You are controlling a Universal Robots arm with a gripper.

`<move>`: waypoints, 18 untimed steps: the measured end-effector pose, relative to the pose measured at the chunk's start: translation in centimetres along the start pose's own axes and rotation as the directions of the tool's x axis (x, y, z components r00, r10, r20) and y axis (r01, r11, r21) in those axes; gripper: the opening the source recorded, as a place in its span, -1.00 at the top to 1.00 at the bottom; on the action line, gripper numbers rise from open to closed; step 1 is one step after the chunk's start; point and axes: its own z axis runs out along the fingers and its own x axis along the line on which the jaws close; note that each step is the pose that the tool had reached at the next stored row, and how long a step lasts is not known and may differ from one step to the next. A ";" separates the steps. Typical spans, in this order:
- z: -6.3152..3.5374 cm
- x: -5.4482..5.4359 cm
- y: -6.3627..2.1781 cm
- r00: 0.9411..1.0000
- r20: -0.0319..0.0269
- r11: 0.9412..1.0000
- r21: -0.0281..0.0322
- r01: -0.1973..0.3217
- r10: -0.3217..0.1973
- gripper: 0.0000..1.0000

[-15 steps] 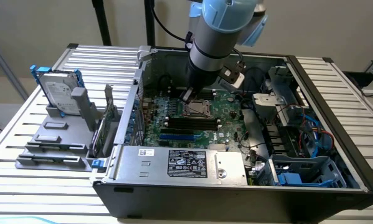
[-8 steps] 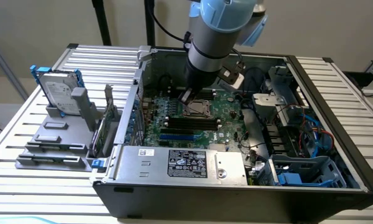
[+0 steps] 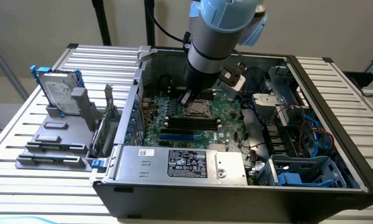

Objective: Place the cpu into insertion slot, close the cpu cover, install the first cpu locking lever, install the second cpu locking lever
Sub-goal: 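Install the second cpu locking lever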

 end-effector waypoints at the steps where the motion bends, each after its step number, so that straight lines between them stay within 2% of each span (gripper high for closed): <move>1: -0.08 -0.2 0.13 1.000 0.000 1.000 0.000 0.000 0.000 0.79; 5: -0.17 -0.7 0.33 1.000 0.000 1.000 0.000 0.000 0.000 0.79; 10: 0.06 -1.0 0.05 1.000 -0.002 1.000 0.002 0.001 -0.001 0.79; 14: 0.39 -1.2 -0.22 1.000 -0.007 1.000 0.005 0.002 -0.001 0.79; 18: 0.67 -1.3 -0.43 1.000 -0.015 1.000 0.010 0.002 -0.002 0.79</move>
